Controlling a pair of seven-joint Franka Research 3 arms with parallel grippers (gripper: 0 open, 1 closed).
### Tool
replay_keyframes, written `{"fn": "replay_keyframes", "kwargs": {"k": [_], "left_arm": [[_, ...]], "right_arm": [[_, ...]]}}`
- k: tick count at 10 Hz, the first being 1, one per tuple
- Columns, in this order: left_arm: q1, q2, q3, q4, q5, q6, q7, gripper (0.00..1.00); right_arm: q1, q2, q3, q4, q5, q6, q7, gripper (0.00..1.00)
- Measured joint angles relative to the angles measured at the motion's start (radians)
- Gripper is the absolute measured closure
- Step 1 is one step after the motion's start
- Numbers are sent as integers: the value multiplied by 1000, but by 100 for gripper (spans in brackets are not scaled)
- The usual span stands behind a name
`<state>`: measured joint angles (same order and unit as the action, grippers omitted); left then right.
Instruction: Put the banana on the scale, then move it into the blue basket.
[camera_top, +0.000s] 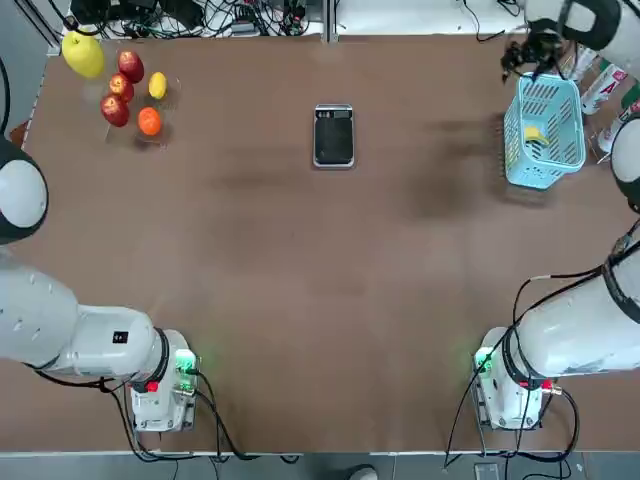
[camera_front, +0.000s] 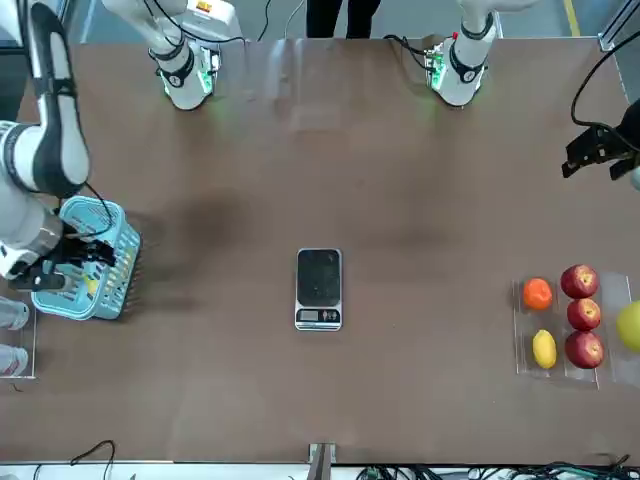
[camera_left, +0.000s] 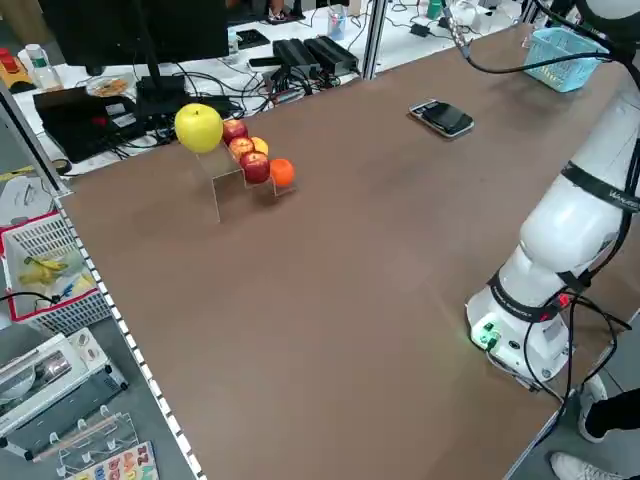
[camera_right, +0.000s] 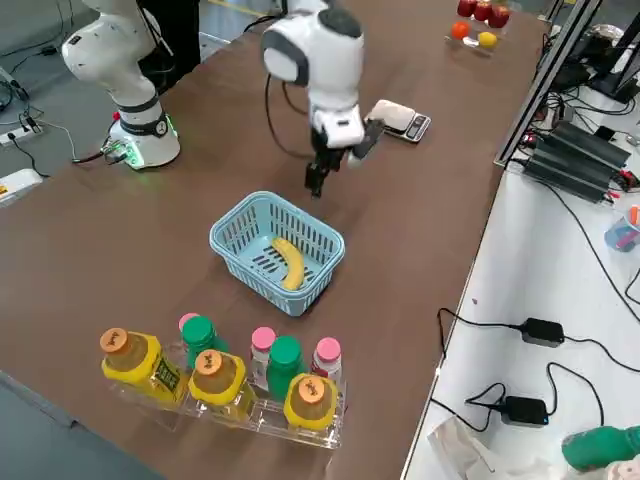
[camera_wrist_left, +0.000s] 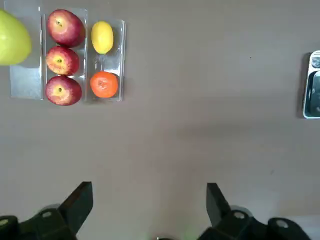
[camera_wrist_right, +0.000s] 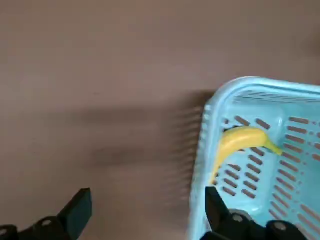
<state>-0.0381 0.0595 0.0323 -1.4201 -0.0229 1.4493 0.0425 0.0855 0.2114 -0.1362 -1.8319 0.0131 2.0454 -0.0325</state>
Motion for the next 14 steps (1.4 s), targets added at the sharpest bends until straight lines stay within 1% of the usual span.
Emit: {"fn": "replay_keyframes", "kwargs": {"k": [1,2,3,4,5,7,8,9,14], "left_arm": [[-1,0,-1,0,0,0,0,0],[0,0,-2,0,0,0,0,0],[0,0,-1,1,0,0,0,0],[0,0,-1,1,3,0,0,0],[0,0,-1,1,6,0,0,0],[0,0,-1,2,6,0,0,0],[0,0,-1,2,6,0,0,0],[0,0,-1,2,6,0,0,0],[0,-1,-1,3,6,0,0,0]], "right_arm": [[54,-32,2,67,-22,-94,48,0],[69,-78,2,144,-26,-193,56,0],[66,-137,-2,209,-26,-266,55,0],[62,-196,-5,249,-24,-337,53,0],[62,-238,-6,281,-24,-420,45,0],[62,-261,-4,340,-26,-548,26,0],[63,-261,-2,360,-26,-583,26,0],[63,-260,-2,363,-26,-596,26,0],[53,-232,-6,342,-26,-590,28,0]]}}
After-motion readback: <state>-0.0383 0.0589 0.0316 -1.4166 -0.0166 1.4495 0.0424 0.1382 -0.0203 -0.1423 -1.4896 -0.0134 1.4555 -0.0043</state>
